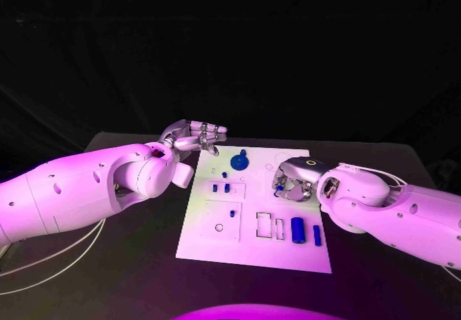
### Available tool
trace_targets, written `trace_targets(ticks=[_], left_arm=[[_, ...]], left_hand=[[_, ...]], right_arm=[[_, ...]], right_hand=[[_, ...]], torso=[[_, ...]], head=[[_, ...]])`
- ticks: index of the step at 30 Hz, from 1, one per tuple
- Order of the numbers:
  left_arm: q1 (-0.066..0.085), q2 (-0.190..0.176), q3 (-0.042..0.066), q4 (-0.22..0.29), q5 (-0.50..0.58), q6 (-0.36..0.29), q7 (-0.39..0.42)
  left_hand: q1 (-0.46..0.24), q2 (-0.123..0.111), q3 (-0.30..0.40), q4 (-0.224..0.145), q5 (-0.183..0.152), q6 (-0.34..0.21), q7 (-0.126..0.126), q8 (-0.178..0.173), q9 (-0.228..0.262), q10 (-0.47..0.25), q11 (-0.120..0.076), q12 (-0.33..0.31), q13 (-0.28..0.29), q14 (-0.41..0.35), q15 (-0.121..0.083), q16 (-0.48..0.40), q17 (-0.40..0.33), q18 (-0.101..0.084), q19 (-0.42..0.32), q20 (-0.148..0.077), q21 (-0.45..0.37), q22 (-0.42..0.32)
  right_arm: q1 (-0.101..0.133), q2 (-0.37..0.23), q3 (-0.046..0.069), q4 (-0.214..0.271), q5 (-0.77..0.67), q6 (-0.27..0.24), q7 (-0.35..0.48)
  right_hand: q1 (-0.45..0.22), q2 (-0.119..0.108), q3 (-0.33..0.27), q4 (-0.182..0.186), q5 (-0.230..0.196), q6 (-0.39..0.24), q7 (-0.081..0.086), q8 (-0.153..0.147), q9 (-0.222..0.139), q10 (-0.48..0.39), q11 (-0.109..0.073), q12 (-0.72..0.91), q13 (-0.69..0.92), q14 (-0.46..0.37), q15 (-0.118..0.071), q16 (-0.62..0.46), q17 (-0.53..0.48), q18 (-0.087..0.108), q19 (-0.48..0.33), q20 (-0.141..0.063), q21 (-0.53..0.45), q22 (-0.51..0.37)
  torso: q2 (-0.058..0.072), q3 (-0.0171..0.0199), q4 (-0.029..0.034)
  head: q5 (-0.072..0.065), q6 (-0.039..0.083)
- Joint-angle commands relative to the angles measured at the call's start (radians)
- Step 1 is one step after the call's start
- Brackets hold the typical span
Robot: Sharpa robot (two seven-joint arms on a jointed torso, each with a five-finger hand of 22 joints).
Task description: Assemble the parts on the task board
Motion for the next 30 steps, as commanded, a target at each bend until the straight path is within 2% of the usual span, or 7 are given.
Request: trace_targets(ticks=[1,9,19,24,28,30], left_arm=[[0.001,0.001,0.001,0.001,0.006,0.014,0.006],[0.001,0.001,0.001,0.000,0.006,0.014,0.005],[0.001,0.004,0.001,-0.003,0.006,0.015,0.006],[0.001,0.006,0.001,-0.003,0.006,0.015,0.007],[0.001,0.007,0.001,-0.003,0.006,0.015,0.008],[0.001,0.009,0.001,-0.004,0.006,0.015,0.008]], left_hand=[[0.008,0.006,-0.003,-0.002,0.003,-0.008,0.002,-0.004,-0.001,-0.007,0.003,0.004,0.002,-0.008,-0.002,-0.003,-0.001,0.013,0.005,0.003,-0.003,-0.001],[0.008,0.006,-0.003,-0.002,0.004,-0.009,0.002,-0.004,-0.001,-0.008,0.003,0.005,0.002,-0.008,-0.002,-0.003,-0.001,0.013,0.005,0.003,-0.003,-0.001],[0.008,0.006,-0.003,-0.002,0.004,-0.009,0.002,-0.004,-0.001,-0.008,0.003,0.005,0.002,-0.008,-0.002,-0.003,-0.001,0.013,0.005,0.003,-0.003,-0.001],[0.008,0.006,-0.003,-0.002,0.004,-0.009,0.002,-0.004,-0.001,-0.008,0.003,0.005,0.002,-0.008,-0.002,-0.003,-0.001,0.013,0.005,0.003,-0.003,-0.001],[0.008,0.006,-0.003,-0.002,0.004,-0.009,0.002,-0.004,-0.001,-0.008,0.003,0.005,0.002,-0.008,-0.002,-0.003,-0.001,0.013,0.005,0.003,-0.003,-0.001],[0.008,0.006,-0.003,-0.002,0.004,-0.009,0.002,-0.004,-0.001,-0.008,0.003,0.005,0.002,-0.008,-0.002,-0.003,-0.001,0.013,0.005,0.003,-0.003,-0.001]], right_arm=[[0.000,-0.004,0.000,0.001,-0.035,-0.019,-0.031],[0.002,-0.024,0.001,0.044,-0.035,-0.052,-0.029],[0.028,-0.072,0.017,0.153,-0.033,-0.095,-0.034],[0.032,-0.076,0.022,0.222,-0.021,-0.109,-0.029],[0.023,-0.048,0.023,0.255,-0.006,-0.113,-0.018],[0.014,-0.026,0.023,0.267,-0.002,-0.118,-0.012]], right_hand=[[0.033,0.019,0.027,-0.020,-0.001,0.004,0.005,0.005,0.001,0.050,-0.044,-0.002,0.006,0.035,-0.008,0.004,0.002,-0.018,0.008,0.002,0.006,0.151],[0.038,0.012,0.034,-0.029,0.001,0.003,0.008,0.004,0.002,0.051,-0.042,-0.004,0.008,0.035,-0.007,0.005,0.003,-0.019,0.009,0.003,0.010,0.154],[0.041,0.006,0.041,-0.038,0.009,0.003,0.010,0.004,0.003,0.052,-0.041,-0.006,0.010,0.035,-0.006,0.010,0.008,-0.020,0.013,0.003,0.018,0.159],[0.041,0.004,0.046,-0.041,0.017,0.002,0.011,0.003,0.003,0.052,-0.039,-0.009,0.011,0.035,-0.005,0.011,0.009,-0.022,0.016,0.004,0.025,0.164],[0.041,0.005,0.053,-0.043,0.024,-0.001,0.013,0.001,0.003,0.051,-0.037,-0.012,0.013,0.035,-0.004,0.011,0.008,-0.022,0.016,0.004,0.026,0.165],[0.040,0.005,0.059,-0.045,0.029,-0.005,0.015,-0.001,0.002,0.048,-0.036,-0.014,0.013,0.034,-0.003,0.009,0.005,-0.021,0.014,0.005,0.022,0.164]], torso=[[0.000,0.0006,-0.0012],[-0.001,0.0001,-0.0004],[-0.001,-0.0008,0.0011],[0.000,-0.0006,0.0020],[-0.001,-0.0005,-0.0004],[-0.001,-0.0002,0.0009]], head=[[0.000,0.001],[-0.003,0.003],[-0.004,0.007],[-0.001,0.006],[0.012,0.003],[0.016,0.002]])
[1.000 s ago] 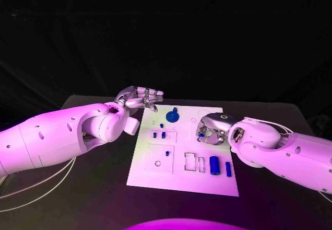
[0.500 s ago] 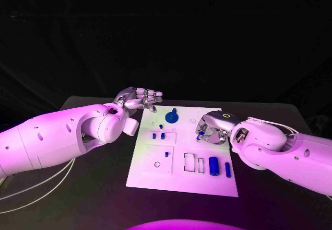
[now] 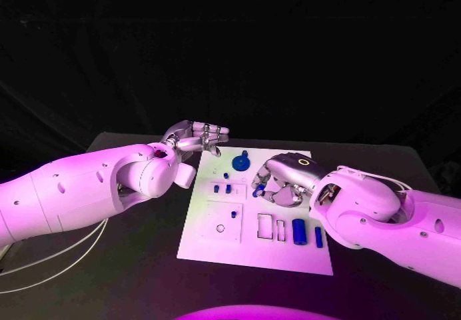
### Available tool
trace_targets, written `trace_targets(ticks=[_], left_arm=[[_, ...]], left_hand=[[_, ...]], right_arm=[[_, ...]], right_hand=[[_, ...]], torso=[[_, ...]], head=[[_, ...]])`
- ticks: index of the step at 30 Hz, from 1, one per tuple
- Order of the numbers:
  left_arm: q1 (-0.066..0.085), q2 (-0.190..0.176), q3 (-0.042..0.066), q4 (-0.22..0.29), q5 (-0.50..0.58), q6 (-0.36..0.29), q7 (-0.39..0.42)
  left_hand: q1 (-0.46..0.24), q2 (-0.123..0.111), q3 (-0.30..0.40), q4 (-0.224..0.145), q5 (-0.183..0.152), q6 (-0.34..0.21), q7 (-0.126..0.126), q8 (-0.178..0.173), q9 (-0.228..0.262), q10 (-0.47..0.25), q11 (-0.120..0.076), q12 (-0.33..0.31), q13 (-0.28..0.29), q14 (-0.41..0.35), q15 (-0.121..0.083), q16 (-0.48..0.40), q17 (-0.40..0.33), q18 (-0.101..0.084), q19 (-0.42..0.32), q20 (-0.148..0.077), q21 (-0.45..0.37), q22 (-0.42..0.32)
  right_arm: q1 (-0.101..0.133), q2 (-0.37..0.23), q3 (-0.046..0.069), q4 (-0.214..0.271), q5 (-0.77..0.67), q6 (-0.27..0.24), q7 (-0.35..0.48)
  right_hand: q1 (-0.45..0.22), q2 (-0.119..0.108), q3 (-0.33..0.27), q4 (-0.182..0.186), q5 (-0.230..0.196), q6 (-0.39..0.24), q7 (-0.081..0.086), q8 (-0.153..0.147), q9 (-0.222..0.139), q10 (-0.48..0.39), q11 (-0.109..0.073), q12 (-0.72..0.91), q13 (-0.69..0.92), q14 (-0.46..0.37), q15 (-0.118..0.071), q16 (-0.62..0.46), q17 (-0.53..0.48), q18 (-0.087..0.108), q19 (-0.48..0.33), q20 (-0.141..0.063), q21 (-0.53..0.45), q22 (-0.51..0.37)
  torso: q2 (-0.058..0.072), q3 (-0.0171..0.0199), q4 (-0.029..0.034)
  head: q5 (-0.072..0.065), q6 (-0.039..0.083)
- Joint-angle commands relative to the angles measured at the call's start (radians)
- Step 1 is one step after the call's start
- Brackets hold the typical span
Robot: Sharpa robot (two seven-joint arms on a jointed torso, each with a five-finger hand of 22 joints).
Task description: Assemble the parts on the task board
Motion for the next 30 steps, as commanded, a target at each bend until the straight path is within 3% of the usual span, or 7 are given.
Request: trace_targets(ticks=[1,7,12,16,30], left_arm=[[0.001,0.006,0.001,0.000,0.005,0.015,0.008],[0.001,0.017,0.001,-0.002,0.006,0.018,0.009],[0.001,0.025,0.000,-0.005,0.006,0.021,0.007],[0.001,0.030,0.000,-0.005,0.006,0.023,0.007],[0.001,0.032,0.000,-0.006,0.006,0.023,0.006]], left_hand=[[0.004,0.002,-0.003,-0.002,0.004,-0.005,-0.001,-0.004,-0.001,-0.004,0.000,0.005,0.001,-0.008,-0.002,-0.003,-0.001,0.013,0.005,0.003,-0.003,-0.001],[0.005,0.004,-0.003,-0.002,0.004,-0.006,-0.001,-0.004,-0.002,-0.005,0.000,0.005,0.001,-0.008,-0.002,-0.004,-0.002,0.013,0.006,0.003,-0.004,-0.002],[0.005,0.004,-0.004,-0.002,0.003,-0.006,0.000,-0.004,-0.002,-0.006,0.000,0.006,0.001,-0.008,-0.002,-0.004,-0.002,0.013,0.006,0.004,-0.004,-0.002],[0.004,0.004,-0.004,-0.001,0.003,-0.006,0.000,-0.004,-0.002,-0.006,0.001,0.006,0.001,-0.008,-0.002,-0.004,-0.002,0.013,0.006,0.004,-0.004,-0.002],[0.004,0.004,-0.005,-0.001,0.003,-0.006,0.000,-0.004,-0.002,-0.006,0.001,0.006,0.001,-0.008,-0.001,-0.004,-0.002,0.013,0.006,0.004,-0.005,-0.002]], right_arm=[[-0.015,0.031,-0.001,0.017,0.010,-0.024,0.017],[-0.058,0.101,-0.004,0.010,0.014,-0.030,0.039],[-0.103,0.156,-0.007,-0.029,0.012,-0.026,0.056],[-0.122,0.179,-0.009,-0.059,0.013,-0.020,0.064],[-0.141,0.224,-0.018,-0.136,0.007,0.014,0.069]], right_hand=[[0.019,0.008,0.058,-0.049,0.010,-0.003,0.005,-0.002,-0.001,0.044,-0.039,-0.007,0.008,0.034,-0.002,0.002,-0.003,-0.005,0.010,0.002,0.002,0.165],[0.014,0.003,0.064,-0.053,0.028,-0.003,0.007,-0.002,0.000,0.045,-0.038,-0.009,0.011,0.034,-0.001,0.003,-0.003,-0.005,0.010,0.003,0.003,0.167],[0.013,0.001,0.067,-0.055,0.035,-0.003,0.007,-0.003,0.000,0.046,-0.037,-0.010,0.012,0.033,-0.001,0.003,-0.003,-0.005,0.010,0.004,0.003,0.167],[0.012,0.000,0.068,-0.055,0.038,-0.003,0.007,-0.003,0.000,0.046,-0.037,-0.010,0.013,0.034,-0.001,0.004,-0.002,-0.005,0.010,0.004,0.004,0.168],[0.011,0.000,0.068,-0.055,0.040,-0.003,0.007,-0.002,0.000,0.047,-0.037,-0.010,0.013,0.034,-0.001,0.004,-0.002,-0.005,0.010,0.004,0.004,0.168]], torso=[[0.000,0.0010,0.0015],[-0.001,0.0000,0.0059],[-0.001,0.0002,0.0061],[-0.001,0.0002,0.0070],[0.000,0.0008,0.0051]], head=[[0.010,-0.003],[0.021,-0.007],[0.031,-0.009],[0.037,-0.012],[0.046,-0.018]])
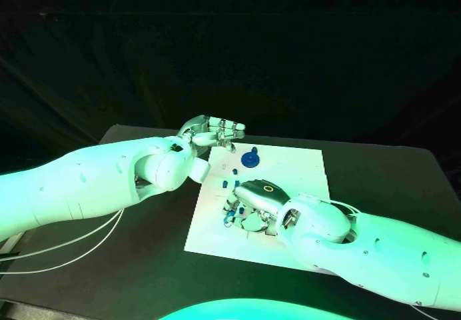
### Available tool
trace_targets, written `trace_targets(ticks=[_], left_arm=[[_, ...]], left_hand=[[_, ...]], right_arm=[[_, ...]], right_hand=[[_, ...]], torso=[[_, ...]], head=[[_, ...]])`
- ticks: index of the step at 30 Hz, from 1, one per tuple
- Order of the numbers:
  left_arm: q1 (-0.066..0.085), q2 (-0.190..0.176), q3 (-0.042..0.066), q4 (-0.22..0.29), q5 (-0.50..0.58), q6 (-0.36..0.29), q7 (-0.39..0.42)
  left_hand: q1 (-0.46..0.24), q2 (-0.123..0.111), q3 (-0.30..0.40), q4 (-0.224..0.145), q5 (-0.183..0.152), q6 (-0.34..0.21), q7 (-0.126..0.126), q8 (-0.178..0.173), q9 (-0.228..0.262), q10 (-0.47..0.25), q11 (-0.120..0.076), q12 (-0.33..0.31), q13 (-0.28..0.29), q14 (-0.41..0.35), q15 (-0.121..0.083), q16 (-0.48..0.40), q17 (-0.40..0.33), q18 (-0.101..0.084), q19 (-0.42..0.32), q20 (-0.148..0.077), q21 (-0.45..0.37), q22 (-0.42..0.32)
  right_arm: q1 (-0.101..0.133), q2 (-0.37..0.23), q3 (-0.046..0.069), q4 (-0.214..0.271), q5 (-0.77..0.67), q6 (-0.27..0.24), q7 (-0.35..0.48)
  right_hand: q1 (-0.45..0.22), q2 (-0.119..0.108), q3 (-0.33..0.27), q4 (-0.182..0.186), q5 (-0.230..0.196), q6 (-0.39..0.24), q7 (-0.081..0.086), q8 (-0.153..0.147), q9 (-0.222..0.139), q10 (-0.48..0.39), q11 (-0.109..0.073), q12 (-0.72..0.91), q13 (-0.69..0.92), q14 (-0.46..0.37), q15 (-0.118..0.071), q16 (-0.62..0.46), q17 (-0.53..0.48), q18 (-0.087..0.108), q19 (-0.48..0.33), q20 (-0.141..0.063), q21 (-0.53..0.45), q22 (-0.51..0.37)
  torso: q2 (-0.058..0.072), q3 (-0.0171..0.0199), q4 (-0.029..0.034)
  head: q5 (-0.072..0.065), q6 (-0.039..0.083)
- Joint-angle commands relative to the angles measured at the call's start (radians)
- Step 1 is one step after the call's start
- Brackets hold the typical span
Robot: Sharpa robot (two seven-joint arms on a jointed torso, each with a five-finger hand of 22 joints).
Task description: Assemble the parts on the task board
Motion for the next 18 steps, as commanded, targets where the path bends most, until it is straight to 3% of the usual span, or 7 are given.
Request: trace_targets(ticks=[1,18], left_arm=[[0.001,0.002,0.001,0.001,0.005,0.017,0.006],[0.001,0.003,0.001,0.003,0.005,0.017,0.006]], left_hand=[[0.004,0.005,-0.005,-0.001,0.003,-0.006,0.000,-0.004,-0.001,-0.006,0.001,0.006,0.002,-0.008,-0.001,-0.004,-0.002,0.013,0.006,0.004,-0.005,-0.001],[0.004,0.005,-0.005,-0.001,0.003,-0.006,0.000,-0.004,-0.001,-0.006,0.001,0.006,0.002,-0.008,-0.001,-0.004,-0.002,0.013,0.006,0.004,-0.005,-0.001]], right_arm=[[-0.002,0.005,-0.001,-0.011,-0.010,0.031,0.014],[-0.007,0.024,-0.008,-0.051,-0.020,0.064,0.007]], right_hand=[[0.011,0.000,0.064,-0.056,0.008,-0.002,0.006,-0.002,0.001,0.046,-0.037,0.003,0.000,0.034,-0.001,0.005,0.000,-0.005,0.007,0.000,0.005,0.168],[0.009,0.000,0.064,-0.056,0.010,-0.001,0.007,-0.002,0.001,0.047,-0.037,0.003,0.001,0.034,-0.001,0.006,0.002,-0.006,0.008,0.001,0.006,0.169]], torso=[[0.000,-0.0001,-0.0003],[0.000,0.0002,-0.0009]], head=[[0.000,-0.001],[0.001,-0.003]])
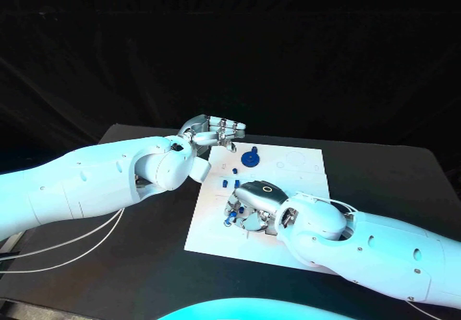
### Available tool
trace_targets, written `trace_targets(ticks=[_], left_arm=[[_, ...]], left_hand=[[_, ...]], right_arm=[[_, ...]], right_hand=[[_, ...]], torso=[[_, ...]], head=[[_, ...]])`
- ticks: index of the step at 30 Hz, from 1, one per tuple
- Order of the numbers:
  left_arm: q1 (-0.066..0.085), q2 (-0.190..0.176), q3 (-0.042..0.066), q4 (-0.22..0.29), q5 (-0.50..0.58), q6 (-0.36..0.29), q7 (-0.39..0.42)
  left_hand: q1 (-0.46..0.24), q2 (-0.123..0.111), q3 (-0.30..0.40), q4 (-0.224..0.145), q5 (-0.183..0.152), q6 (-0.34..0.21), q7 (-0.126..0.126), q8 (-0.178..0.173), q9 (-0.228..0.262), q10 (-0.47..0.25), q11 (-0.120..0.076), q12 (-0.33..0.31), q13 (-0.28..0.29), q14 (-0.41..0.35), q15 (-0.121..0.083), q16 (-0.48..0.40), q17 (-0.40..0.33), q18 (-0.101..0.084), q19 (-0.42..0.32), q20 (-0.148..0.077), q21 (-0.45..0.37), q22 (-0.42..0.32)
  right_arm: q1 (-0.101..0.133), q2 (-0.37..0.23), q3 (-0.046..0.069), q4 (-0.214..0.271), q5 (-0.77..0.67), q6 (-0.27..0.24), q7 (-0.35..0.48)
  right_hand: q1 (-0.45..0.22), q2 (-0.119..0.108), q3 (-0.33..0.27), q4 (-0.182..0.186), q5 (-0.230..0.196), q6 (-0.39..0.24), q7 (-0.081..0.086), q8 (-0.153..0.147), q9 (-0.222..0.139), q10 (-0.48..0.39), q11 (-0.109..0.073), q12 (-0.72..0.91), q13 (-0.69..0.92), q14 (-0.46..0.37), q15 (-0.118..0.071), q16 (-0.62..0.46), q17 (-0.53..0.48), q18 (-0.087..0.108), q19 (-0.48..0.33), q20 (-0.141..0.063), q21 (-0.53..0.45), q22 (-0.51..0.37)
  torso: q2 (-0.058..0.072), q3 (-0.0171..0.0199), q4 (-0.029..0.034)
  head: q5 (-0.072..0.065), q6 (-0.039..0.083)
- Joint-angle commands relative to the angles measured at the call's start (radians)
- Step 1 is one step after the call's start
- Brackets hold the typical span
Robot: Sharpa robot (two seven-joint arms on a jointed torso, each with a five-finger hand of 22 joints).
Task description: Assemble the parts on the task board
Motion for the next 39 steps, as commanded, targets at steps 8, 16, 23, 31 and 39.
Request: trace_targets(ticks=[8,16,23,31,39], left_arm=[[0.001,0.001,0.001,0.003,0.005,0.016,0.006],[0.001,-0.001,0.001,0.003,0.005,0.017,0.005],[0.001,-0.002,0.001,0.004,0.005,0.016,0.005],[0.001,-0.002,0.001,0.004,0.005,0.017,0.004],[0.001,-0.003,0.001,0.004,0.005,0.017,0.004]], left_hand=[[0.004,0.005,-0.005,-0.001,0.003,-0.006,0.000,-0.004,-0.001,-0.006,0.001,0.006,0.001,-0.008,-0.001,-0.004,-0.002,0.013,0.006,0.004,-0.005,-0.001],[0.004,0.005,-0.005,-0.001,0.003,-0.006,0.000,-0.004,-0.001,-0.006,0.001,0.006,0.001,-0.008,-0.001,-0.004,-0.002,0.013,0.006,0.004,-0.005,-0.001],[0.004,0.005,-0.005,-0.001,0.003,-0.006,0.000,-0.004,-0.001,-0.006,0.001,0.006,0.001,-0.008,-0.001,-0.004,-0.002,0.013,0.006,0.004,-0.005,-0.001],[0.004,0.005,-0.005,-0.001,0.003,-0.006,0.000,-0.004,-0.001,-0.006,0.001,0.006,0.001,-0.008,-0.001,-0.004,-0.002,0.013,0.006,0.004,-0.005,-0.001],[0.003,0.005,-0.007,-0.001,0.003,-0.007,0.001,-0.004,-0.002,-0.009,0.002,0.008,0.002,-0.009,-0.001,-0.005,-0.003,0.013,0.006,0.004,-0.006,-0.002]], right_arm=[[-0.012,0.017,-0.004,-0.022,-0.022,0.038,0.000],[-0.014,0.021,-0.006,-0.021,-0.024,0.043,0.000],[-0.014,0.025,-0.007,-0.022,-0.017,0.037,0.014],[-0.014,0.026,-0.008,-0.020,-0.014,0.019,0.025],[-0.014,0.019,-0.008,-0.014,-0.017,-0.018,0.029]], right_hand=[[0.007,-0.001,0.063,-0.055,0.005,-0.001,0.007,-0.002,0.001,0.046,-0.039,0.004,0.002,0.034,0.000,0.006,0.000,-0.006,0.007,0.001,0.006,0.169],[0.004,-0.002,0.062,-0.054,0.005,0.000,0.007,-0.002,0.002,0.046,-0.039,0.004,0.003,0.034,0.000,0.005,-0.001,-0.005,0.006,0.001,0.005,0.168],[-0.059,-0.043,0.028,-0.030,0.050,-0.080,0.033,-0.046,-0.016,-0.045,-0.010,-0.049,-0.016,0.023,0.024,-0.017,-0.035,0.005,-0.022,0.017,-0.050,0.146],[-0.095,-0.079,-0.023,-0.014,0.045,-0.131,0.031,-0.060,-0.028,-0.109,0.001,-0.069,-0.034,0.012,0.033,-0.043,-0.073,0.021,-0.055,0.031,-0.120,0.115],[-0.093,-0.078,-0.038,-0.013,0.057,-0.136,0.033,-0.057,-0.030,-0.123,0.003,-0.066,-0.037,0.011,0.034,-0.047,-0.080,0.025,-0.063,0.034,-0.140,0.106]], torso=[[0.000,-0.0001,0.0002],[0.000,-0.0002,0.0001],[0.000,-0.0005,0.0000],[-0.001,0.0002,-0.0007],[0.000,0.0007,0.0001]], head=[[0.002,0.000],[0.003,0.000],[0.002,0.001],[0.001,0.004],[-0.002,0.006]])
